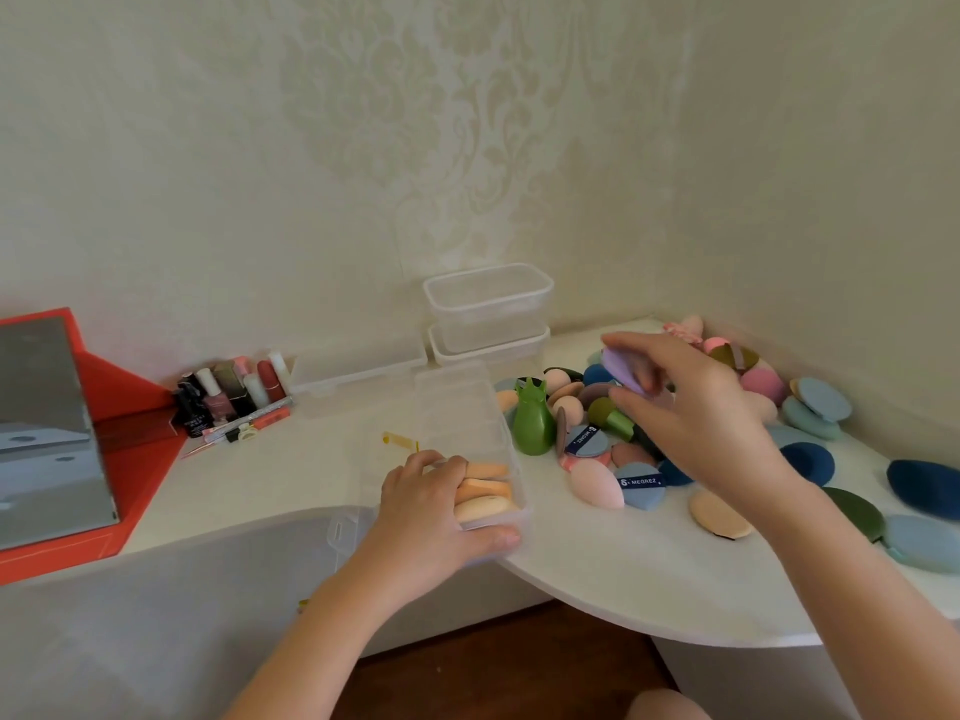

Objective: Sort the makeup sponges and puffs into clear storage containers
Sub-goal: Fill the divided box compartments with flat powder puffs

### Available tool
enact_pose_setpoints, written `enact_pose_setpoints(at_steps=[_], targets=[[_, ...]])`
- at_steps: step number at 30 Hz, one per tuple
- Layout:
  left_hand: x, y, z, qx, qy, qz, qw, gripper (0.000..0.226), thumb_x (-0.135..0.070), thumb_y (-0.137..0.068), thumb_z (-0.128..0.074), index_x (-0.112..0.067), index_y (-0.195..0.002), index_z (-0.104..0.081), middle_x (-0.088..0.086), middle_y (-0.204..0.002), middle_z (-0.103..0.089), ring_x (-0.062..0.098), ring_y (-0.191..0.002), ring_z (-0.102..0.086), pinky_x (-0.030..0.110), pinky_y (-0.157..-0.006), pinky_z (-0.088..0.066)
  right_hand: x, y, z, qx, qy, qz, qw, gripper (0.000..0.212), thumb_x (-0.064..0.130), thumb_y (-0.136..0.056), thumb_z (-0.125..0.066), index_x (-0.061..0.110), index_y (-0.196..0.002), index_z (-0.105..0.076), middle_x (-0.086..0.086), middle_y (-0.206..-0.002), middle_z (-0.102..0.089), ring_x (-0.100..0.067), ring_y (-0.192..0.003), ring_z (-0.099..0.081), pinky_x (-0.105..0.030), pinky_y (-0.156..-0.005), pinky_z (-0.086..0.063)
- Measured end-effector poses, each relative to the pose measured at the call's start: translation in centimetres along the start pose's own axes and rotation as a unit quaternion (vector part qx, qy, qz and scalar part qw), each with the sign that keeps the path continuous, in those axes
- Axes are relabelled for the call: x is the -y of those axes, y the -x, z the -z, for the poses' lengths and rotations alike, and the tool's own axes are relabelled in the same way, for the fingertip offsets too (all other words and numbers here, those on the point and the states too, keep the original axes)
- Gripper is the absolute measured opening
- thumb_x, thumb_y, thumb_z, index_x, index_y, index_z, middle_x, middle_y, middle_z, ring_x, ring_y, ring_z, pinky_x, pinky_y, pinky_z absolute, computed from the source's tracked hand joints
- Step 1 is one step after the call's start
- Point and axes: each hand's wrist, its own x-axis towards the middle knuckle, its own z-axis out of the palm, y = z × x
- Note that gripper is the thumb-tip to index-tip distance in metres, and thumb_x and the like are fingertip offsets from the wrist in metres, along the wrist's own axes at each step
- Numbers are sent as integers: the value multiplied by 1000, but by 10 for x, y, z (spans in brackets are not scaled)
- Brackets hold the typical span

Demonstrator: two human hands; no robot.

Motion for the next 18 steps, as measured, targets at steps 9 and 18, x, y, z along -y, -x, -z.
enact_pose_setpoints(at_steps=[9, 18], targets=[[-6, 2, 4, -7, 8, -9, 1000, 62, -61, -69, -69, -26, -117, -55, -11, -108, -33, 13, -123, -29, 30, -103, -26, 43, -10, -59, 168, 4, 170, 971, 21, 17, -90, -60, 19, -107, -72, 4, -96, -67, -10, -88, -55, -11, -71, -33], [-1, 2, -2, -44, 65, -35, 996, 63, -59, -66, -72, -39, -123, -53, -13, -110, -45, 10, -122, -33, 36, -107, -30, 59, -30, -85, 303, 186, 113, 928, 32, 42, -92, -54, 20, -103, -74, -3, -97, -67, -19, -90, -62, -20, -50, -33]])
